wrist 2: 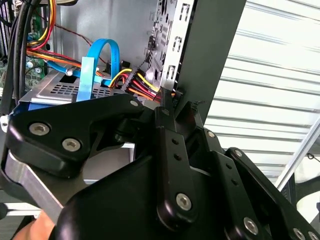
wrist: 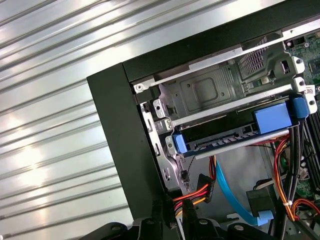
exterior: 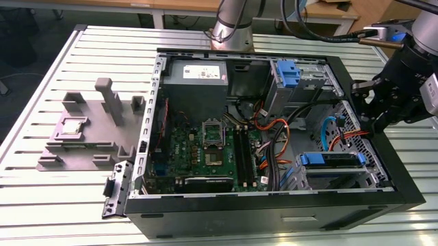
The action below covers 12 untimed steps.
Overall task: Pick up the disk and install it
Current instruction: 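Insert the first disk wire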
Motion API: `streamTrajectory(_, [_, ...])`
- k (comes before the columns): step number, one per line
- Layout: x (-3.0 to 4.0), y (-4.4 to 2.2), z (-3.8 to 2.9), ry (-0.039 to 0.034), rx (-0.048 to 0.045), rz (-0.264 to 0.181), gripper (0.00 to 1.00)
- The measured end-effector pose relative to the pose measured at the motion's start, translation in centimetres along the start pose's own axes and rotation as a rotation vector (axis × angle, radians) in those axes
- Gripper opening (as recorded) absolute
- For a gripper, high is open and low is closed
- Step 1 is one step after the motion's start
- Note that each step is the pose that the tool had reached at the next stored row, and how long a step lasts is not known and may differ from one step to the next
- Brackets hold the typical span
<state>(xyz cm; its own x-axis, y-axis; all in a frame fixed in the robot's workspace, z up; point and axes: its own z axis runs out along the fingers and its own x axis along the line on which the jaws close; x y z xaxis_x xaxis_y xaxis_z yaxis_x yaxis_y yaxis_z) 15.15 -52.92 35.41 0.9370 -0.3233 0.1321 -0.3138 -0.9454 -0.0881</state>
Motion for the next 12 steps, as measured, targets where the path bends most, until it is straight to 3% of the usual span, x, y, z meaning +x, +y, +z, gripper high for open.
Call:
streamTrajectory(4, [-0.03,0.02,0.01,0.0034,0.0013,0.0,0.3])
streamTrajectory(9, [-0.17,0.06,0.01,0.0237,-0.0022,-0.006,0.3])
streamTrajectory(12, [-0.26,0.1,0.1,0.0293,-0.0059,-0.014,0.3])
